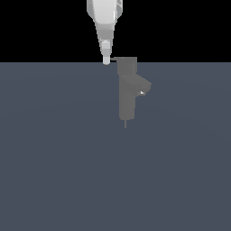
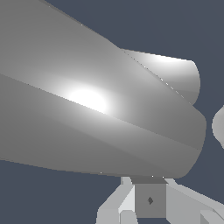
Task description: Turn on the faucet by rotating a designated handle.
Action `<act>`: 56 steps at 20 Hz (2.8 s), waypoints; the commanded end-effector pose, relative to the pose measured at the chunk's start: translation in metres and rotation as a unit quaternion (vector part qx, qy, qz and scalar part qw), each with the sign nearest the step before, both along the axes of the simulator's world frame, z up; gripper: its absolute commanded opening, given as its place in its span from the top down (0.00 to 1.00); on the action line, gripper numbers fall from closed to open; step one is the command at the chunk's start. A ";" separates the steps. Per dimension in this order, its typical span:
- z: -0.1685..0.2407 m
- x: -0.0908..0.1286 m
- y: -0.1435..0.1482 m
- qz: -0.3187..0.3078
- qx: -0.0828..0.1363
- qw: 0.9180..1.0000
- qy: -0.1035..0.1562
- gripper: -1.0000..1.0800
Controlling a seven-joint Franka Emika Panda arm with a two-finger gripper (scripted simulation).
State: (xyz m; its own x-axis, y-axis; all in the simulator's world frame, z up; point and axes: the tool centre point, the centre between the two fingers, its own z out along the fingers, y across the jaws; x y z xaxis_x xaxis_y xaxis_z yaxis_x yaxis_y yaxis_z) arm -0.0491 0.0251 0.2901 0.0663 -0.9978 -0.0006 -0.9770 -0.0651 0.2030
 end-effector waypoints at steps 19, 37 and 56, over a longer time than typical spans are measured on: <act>0.008 -0.011 -0.105 -0.005 -0.001 1.000 -0.003 1.00; 0.000 0.024 -0.142 0.004 0.000 1.000 0.000 1.00; -0.006 0.067 -0.198 -0.006 -0.002 1.000 -0.004 1.00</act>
